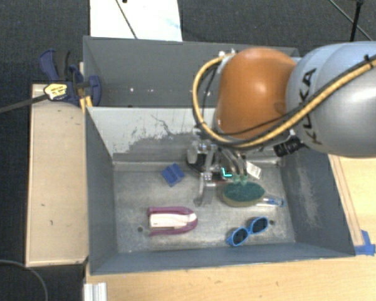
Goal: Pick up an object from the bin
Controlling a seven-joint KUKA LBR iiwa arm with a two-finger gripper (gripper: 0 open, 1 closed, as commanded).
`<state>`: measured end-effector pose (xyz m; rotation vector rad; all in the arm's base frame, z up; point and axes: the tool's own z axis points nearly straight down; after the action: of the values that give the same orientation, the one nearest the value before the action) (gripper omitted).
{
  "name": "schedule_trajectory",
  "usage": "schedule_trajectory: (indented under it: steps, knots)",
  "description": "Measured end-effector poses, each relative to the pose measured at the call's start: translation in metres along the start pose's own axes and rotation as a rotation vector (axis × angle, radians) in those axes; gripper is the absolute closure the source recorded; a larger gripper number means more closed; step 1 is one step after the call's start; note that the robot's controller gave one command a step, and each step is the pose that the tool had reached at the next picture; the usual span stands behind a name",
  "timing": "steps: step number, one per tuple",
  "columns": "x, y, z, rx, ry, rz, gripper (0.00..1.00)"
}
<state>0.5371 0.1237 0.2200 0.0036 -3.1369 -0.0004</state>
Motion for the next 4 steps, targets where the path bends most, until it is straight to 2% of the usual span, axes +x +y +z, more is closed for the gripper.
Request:
schedule_trajectory:
  steps: [1, 2, 3, 4]
  knots:
    - [-0.035, 0.007, 0.135, -0.001, -0.011, -0.052, 0.00]
    - [-0.059, -0.017, 0.149, -0.001, -0.014, -0.053, 0.00]
    - [-0.057, -0.015, 0.149, -0.001, -0.010, -0.051, 1.00]
    - [-0.005, -0.020, 0.150, 0.000, -0.005, -0.218, 1.00]
